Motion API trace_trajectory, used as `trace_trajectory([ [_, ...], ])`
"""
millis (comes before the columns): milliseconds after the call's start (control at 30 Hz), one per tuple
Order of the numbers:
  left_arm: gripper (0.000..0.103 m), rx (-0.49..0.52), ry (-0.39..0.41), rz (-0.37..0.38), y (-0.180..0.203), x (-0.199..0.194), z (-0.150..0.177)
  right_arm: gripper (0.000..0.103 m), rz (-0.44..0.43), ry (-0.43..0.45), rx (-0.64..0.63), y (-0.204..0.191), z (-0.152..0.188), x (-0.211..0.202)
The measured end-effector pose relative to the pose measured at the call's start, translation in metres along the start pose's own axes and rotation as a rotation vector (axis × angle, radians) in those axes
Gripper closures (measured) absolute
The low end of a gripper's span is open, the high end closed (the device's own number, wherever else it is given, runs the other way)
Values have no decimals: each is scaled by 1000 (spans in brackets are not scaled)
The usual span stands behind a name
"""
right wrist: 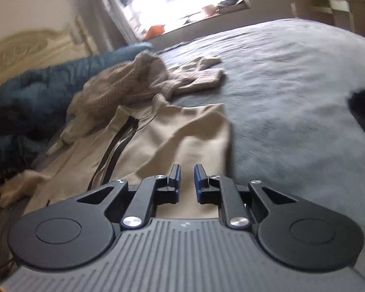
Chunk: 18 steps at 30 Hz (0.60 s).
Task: Fold clothes
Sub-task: 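Release the hoodie edge with both grippers and withdraw above the hoodie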
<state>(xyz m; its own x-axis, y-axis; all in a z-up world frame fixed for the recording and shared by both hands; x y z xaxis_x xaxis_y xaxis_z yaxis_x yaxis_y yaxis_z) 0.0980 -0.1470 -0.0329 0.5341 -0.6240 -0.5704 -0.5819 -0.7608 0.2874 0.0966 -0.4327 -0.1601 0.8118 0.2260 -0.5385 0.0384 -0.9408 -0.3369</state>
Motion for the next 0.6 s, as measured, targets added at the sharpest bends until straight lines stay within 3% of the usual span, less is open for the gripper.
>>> trace_trajectory([
  [100,26,-38,-26,-32,-20,-21,52,91,57,-89,-74,-7,0,42],
  [167,26,-71,-38,-51,-35,-28,87,96,116,-181,-104,2,16,68],
  [267,27,-129,-50,-66,-59,-37,136,94,134,-167,-116,-7,3,63],
  [367,27,-170,-17,-88,-79,-45,160,94,138,-129,-181,-26,-16,56],
  [600,27,-258,15,-89,-107,-54,192,95,184,-213,-186,-27,-15,128],
])
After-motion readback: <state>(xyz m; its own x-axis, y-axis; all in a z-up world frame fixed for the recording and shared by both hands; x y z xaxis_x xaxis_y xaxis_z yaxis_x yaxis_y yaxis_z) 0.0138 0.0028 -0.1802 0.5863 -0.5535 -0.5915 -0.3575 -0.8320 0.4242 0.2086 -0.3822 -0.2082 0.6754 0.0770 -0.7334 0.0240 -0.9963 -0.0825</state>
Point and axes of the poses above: each gripper's, at about its wrist camera, not at the fingertips, and x roughly the way its jaws point, y to its right, z to its underside, the point moved 7 cm from there along x, roughly the way its jaws point, and after that the axes turned 1 degree about z, right-handed, at the moved point
